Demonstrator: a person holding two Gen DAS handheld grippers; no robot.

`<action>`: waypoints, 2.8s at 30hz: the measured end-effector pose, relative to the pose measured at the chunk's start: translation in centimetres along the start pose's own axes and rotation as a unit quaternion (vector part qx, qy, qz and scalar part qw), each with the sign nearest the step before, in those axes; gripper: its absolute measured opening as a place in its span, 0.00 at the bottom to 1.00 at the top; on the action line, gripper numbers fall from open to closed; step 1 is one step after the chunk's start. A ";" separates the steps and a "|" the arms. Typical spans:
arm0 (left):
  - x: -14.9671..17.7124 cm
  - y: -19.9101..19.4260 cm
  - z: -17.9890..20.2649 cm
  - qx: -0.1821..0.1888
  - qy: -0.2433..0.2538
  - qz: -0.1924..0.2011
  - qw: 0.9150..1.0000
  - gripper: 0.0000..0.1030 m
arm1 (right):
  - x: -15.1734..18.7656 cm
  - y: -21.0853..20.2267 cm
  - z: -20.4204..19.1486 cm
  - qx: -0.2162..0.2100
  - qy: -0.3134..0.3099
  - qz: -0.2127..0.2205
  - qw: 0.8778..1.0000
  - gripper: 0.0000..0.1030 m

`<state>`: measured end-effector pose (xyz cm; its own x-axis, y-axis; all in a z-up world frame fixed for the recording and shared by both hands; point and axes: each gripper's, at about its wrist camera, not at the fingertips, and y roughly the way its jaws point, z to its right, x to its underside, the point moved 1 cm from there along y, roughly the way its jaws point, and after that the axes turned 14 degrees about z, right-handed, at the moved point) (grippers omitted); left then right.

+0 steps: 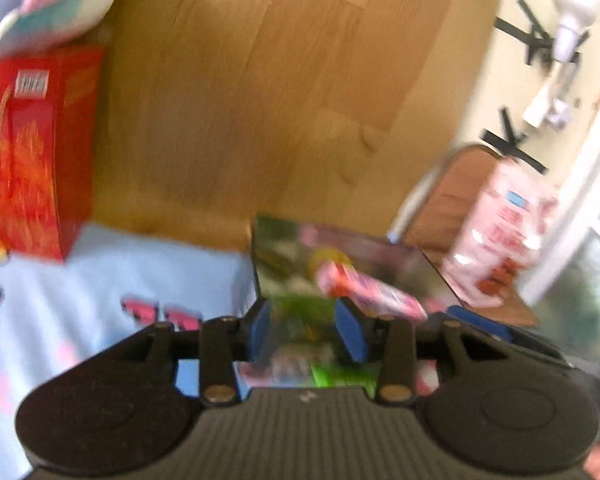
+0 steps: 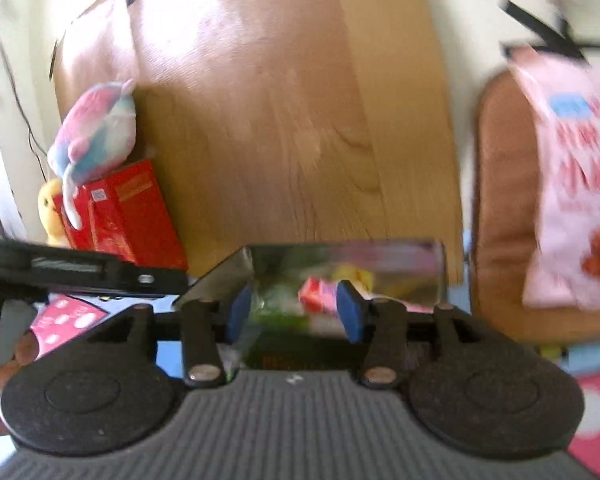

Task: Organize snacks
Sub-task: 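Lower the green-yellow bag into the tin box and release, then grasp the green cracker packet with the left gripper, then lift the cracker packet into the tin box and release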

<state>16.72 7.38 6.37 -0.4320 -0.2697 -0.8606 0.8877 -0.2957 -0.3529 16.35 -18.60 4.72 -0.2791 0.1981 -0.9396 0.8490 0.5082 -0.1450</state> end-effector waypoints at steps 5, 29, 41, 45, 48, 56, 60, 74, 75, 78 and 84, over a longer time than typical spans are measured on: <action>4.8 -0.1 -0.6 0.012 -0.045 -0.070 0.996 0.34 | 2.6 -1.4 0.1 -0.015 0.042 -0.049 0.998 0.49; 6.8 -12.1 -9.1 -0.065 -0.143 -0.059 0.986 0.36 | 8.1 -8.0 -11.2 -0.168 -0.002 -0.155 0.974 0.45; 8.9 -11.6 -7.0 -0.029 -0.162 -0.086 0.983 0.54 | 9.0 -2.4 -10.2 -0.155 -0.001 -0.179 0.972 0.55; 8.9 -11.2 -8.0 -0.022 -0.179 -0.092 0.979 0.23 | 9.1 -2.7 -10.8 -0.166 0.010 -0.184 0.969 0.43; 9.0 -11.0 -7.4 -0.020 -0.168 -0.100 0.980 0.24 | 8.9 -3.6 -10.6 -0.161 0.021 -0.178 0.971 0.36; 5.6 -9.6 -4.8 0.009 -0.132 -0.077 0.988 0.24 | 7.0 -5.1 -9.8 -0.147 0.029 -0.124 0.981 0.30; 1.8 -7.5 -2.3 0.034 -0.097 -0.048 0.993 0.23 | 3.9 -4.9 -8.7 -0.128 0.017 -0.069 0.989 0.29; -3.7 6.9 0.1 -0.018 -0.017 -0.027 0.999 0.35 | 0.4 5.8 -3.7 -0.038 -0.005 -0.019 0.999 0.32; -3.5 7.2 0.1 -0.027 -0.013 -0.026 0.999 0.36 | 0.8 6.5 -3.7 -0.037 -0.011 -0.026 0.999 0.35; -3.1 7.5 0.0 -0.030 -0.010 -0.023 0.999 0.39 | 1.3 7.3 -3.7 -0.033 -0.024 -0.027 0.999 0.47; -3.7 5.1 1.3 -0.038 0.019 0.018 0.999 0.40 | 0.6 5.0 -2.5 -0.022 -0.011 0.009 1.000 0.53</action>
<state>22.65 5.73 8.23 -0.3952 -0.2426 -0.8860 0.9124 -0.2156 -0.3479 19.34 -13.81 4.22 -0.2530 0.1889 -0.9488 0.8335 0.5405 -0.1146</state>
